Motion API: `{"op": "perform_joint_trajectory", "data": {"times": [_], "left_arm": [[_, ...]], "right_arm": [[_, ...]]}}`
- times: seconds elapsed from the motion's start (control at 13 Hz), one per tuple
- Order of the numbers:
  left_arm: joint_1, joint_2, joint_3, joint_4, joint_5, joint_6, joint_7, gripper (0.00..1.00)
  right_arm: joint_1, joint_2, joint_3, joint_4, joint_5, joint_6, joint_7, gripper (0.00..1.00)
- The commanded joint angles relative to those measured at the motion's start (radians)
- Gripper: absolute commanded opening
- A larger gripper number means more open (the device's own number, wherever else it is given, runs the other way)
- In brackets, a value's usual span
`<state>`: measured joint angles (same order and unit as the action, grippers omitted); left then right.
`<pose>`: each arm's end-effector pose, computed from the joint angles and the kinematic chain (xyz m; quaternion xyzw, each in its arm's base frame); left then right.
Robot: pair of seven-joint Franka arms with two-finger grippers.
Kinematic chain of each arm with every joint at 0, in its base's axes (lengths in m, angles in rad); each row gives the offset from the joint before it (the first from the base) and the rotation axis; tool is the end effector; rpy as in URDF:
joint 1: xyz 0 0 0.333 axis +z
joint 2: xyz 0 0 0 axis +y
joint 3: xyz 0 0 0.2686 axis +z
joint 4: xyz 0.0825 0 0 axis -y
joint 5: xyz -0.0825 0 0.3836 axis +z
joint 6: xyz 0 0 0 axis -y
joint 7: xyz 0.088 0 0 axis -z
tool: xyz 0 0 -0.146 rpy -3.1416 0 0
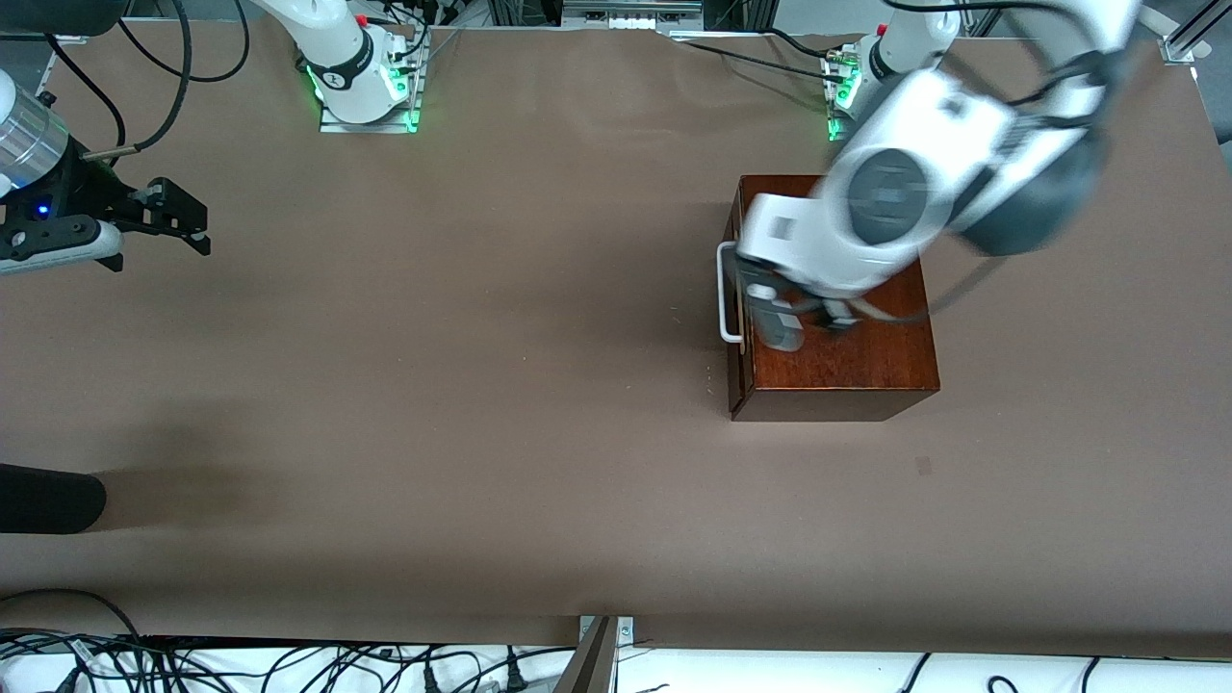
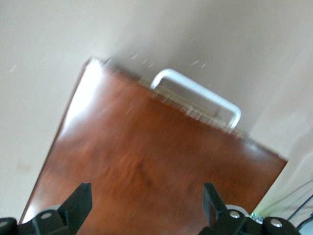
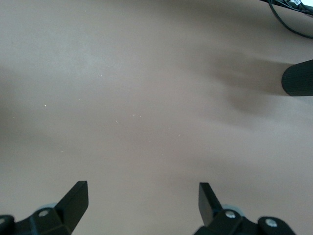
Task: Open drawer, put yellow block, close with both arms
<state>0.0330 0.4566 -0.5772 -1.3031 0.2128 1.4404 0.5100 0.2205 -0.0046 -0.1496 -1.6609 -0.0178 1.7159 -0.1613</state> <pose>0.5697 -0.2466 0.4143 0.8620 -0.4911 -0.1246 0.0150 0.5658 0.0377 0.5109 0.9927 0.1168 0.0294 0.0098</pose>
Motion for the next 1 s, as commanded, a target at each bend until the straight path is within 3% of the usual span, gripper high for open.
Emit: {"op": "perform_joint_trajectory", "data": {"times": [0.0, 0.15, 0.31, 0.46, 0.62, 0.77, 0.92], "left_arm": [[0.045, -0.076, 0.019, -0.013, -0.009, -0.04, -0.126, 1.0], [0.083, -0.101, 0.054, 0.019, 0.017, -0.037, -0.165, 1.0], [0.073, -0.119, 0.149, 0.045, 0.024, -0.006, -0.174, 1.0], [0.041, -0.208, 0.247, -0.028, 0.008, 0.141, -0.261, 1.0], [0.015, -0.291, 0.316, -0.114, -0.064, 0.156, -0.472, 1.0], [-0.092, -0.355, 0.493, -0.188, -0.179, 0.193, -0.699, 1.0], [-0.111, -0.412, 0.539, -0.283, -0.191, 0.221, -0.706, 1.0]], "right_arm": [[-0.012, 0.008, 0.008, 0.019, -0.002, -0.007, 0.008, 1.0], [-0.012, 0.008, 0.008, 0.019, -0.002, -0.009, 0.008, 1.0], [-0.012, 0.008, 0.008, 0.019, -0.002, -0.009, 0.008, 1.0], [-0.012, 0.008, 0.008, 0.019, -0.002, -0.01, 0.008, 1.0], [-0.012, 0.008, 0.008, 0.019, -0.002, -0.01, 0.008, 1.0], [-0.012, 0.008, 0.008, 0.019, -0.002, -0.01, 0.008, 1.0], [-0.012, 0.008, 0.008, 0.019, -0.002, -0.01, 0.009, 1.0]]}}
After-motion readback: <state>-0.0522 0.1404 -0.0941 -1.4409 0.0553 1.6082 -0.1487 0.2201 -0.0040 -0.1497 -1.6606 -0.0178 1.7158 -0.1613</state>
